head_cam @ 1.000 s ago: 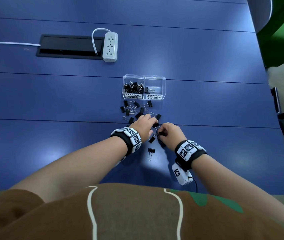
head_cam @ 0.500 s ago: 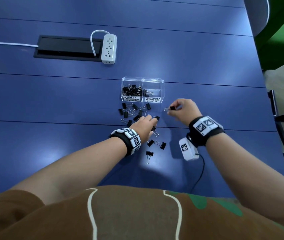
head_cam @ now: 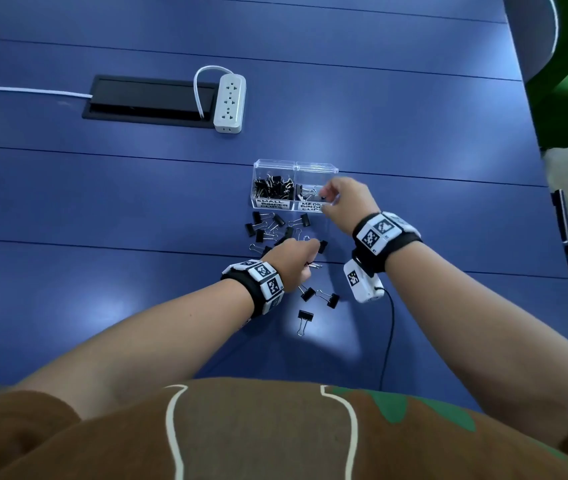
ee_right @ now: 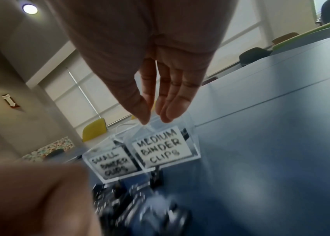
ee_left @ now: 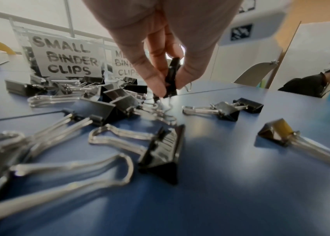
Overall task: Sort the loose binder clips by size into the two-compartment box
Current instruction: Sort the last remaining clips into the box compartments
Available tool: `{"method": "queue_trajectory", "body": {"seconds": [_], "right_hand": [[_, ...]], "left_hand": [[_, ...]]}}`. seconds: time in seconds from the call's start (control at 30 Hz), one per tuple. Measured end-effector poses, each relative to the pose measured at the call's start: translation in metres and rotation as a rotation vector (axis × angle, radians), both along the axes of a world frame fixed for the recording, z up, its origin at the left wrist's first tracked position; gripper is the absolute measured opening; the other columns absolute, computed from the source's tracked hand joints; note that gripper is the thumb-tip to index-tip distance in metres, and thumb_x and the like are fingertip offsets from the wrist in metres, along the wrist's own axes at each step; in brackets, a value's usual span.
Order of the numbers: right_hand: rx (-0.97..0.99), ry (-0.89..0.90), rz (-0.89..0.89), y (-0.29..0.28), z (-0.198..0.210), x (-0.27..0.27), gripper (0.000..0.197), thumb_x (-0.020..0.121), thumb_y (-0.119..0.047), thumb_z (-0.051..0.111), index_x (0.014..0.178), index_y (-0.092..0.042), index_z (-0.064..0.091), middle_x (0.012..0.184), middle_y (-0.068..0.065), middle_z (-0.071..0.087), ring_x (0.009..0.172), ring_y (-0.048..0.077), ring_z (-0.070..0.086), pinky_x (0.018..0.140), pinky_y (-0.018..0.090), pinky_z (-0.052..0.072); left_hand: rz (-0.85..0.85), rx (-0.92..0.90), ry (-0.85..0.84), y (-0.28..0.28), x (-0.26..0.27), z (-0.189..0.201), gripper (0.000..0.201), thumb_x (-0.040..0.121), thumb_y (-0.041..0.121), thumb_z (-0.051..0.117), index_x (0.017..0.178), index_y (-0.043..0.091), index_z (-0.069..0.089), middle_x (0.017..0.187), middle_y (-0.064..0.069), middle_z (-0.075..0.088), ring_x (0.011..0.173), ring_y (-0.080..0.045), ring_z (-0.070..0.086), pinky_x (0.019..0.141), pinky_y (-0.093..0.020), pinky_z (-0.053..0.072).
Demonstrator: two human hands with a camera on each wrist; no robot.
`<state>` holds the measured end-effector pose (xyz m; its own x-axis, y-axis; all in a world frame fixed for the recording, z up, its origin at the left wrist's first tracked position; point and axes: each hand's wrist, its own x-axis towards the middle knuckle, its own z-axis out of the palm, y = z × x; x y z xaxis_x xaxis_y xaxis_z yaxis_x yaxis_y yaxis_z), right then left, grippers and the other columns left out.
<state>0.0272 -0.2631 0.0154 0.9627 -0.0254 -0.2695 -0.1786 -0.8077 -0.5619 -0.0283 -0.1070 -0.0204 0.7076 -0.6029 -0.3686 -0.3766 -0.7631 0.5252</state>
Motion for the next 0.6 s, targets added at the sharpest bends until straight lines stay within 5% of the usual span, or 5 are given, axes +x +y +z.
{"method": "queue_trajectory", "body": {"seconds": [0.2, 0.4, 0.6], "right_hand": [[-0.088, 0.182, 0.174, 0.0, -0.034, -0.047, 0.027, 0.079, -0.015, 0.066, 0.106, -0.012, 0.066, 0.106, 0.01, 0.058, 0.095, 0.026, 0.058, 0.086, 0.032, 0.046], [-0.057, 0.161, 0.098, -0.005, -0.041, -0.066, 0.029, 0.083, -0.017, 0.064, 0.11, -0.009, 0.062, 0.107, 0.01, 0.053, 0.09, 0.027, 0.057, 0.086, 0.035, 0.05], [0.035, 0.095, -0.051, -0.016, -0.026, -0.062, 0.017, 0.081, -0.022, 0.06, 0.095, -0.013, 0.065, 0.091, 0.003, 0.052, 0.084, 0.022, 0.053, 0.076, 0.028, 0.042]], "left_hand": [[0.281, -0.277, -0.016, 0.0, 0.024, 0.024, 0.017, 0.075, 0.006, 0.058, 0.087, 0.013, 0.049, 0.074, -0.008, 0.062, 0.068, -0.03, 0.057, 0.066, -0.035, 0.05], [0.323, -0.229, -0.109, -0.014, 0.078, 0.042, 0.018, 0.081, 0.006, 0.057, 0.096, 0.012, 0.05, 0.077, -0.005, 0.058, 0.072, -0.029, 0.058, 0.069, -0.035, 0.05], [0.426, -0.227, -0.029, -0.016, 0.093, 0.03, 0.028, 0.084, 0.007, 0.058, 0.112, 0.011, 0.053, 0.1, -0.009, 0.063, 0.079, -0.022, 0.058, 0.082, -0.035, 0.052]]}}
